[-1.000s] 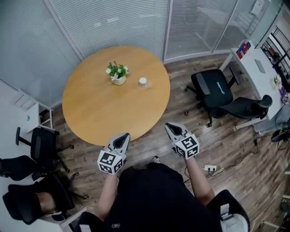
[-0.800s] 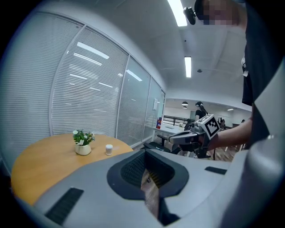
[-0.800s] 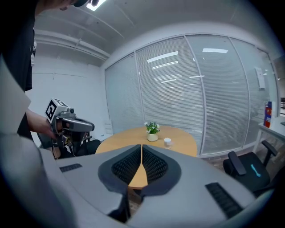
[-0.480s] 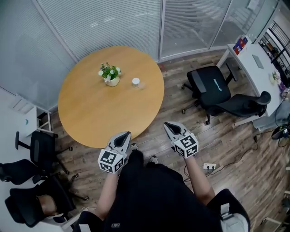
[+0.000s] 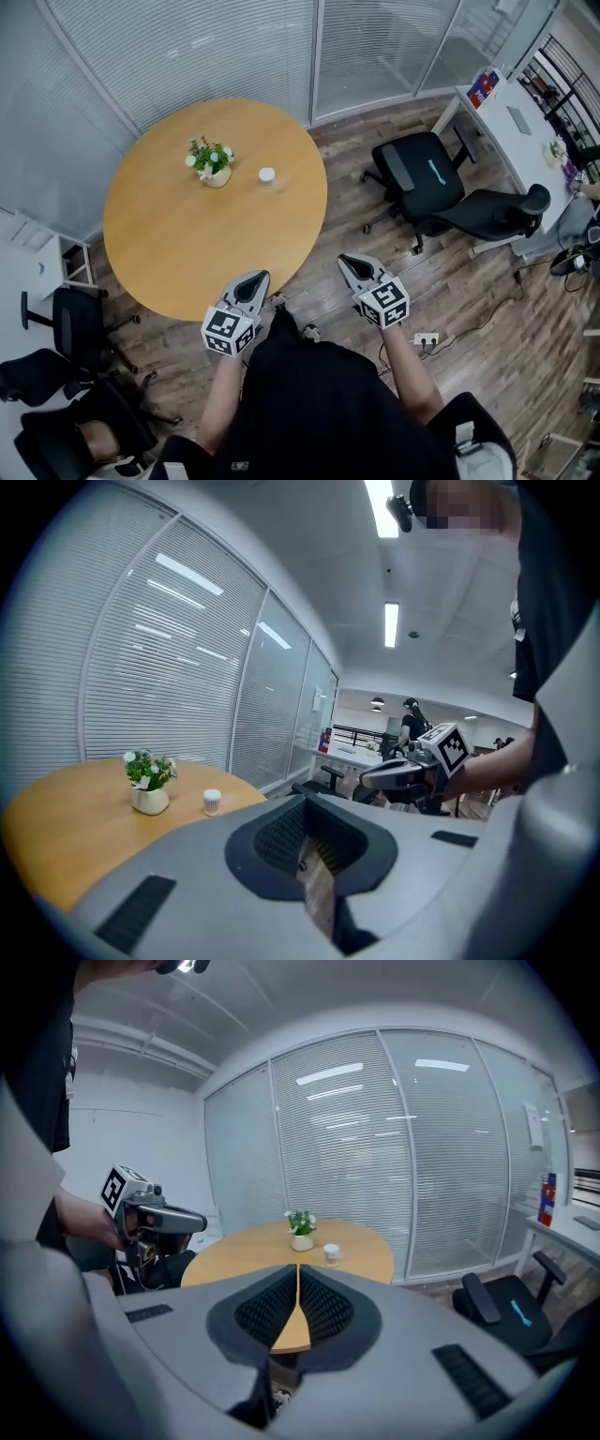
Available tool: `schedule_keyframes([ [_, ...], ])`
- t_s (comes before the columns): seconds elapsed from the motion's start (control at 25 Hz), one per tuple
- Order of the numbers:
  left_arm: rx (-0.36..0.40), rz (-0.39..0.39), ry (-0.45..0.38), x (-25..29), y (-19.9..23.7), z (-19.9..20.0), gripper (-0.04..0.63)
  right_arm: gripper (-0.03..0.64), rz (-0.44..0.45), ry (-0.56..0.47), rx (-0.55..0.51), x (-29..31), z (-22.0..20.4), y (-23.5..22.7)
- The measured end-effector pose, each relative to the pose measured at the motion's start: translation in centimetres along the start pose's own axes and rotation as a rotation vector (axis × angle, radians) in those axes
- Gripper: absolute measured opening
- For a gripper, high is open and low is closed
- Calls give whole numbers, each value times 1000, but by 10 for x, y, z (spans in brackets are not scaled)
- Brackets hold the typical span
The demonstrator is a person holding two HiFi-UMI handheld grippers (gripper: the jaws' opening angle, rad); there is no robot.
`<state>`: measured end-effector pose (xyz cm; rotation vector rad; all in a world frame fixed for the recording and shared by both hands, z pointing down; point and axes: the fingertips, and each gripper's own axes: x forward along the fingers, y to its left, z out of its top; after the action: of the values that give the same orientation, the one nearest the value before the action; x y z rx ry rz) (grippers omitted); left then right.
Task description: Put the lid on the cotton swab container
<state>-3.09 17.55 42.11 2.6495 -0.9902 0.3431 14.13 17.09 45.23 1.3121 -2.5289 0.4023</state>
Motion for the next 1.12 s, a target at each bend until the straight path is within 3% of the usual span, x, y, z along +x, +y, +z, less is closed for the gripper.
schedule_keyframes([
  [0.68, -24, 3, 15, 33, 104, 23, 6, 8, 16, 27, -2, 97, 31, -14],
  [1.12, -28, -93, 34, 84, 144, 35, 6, 8, -47, 69, 24, 133, 36, -41],
])
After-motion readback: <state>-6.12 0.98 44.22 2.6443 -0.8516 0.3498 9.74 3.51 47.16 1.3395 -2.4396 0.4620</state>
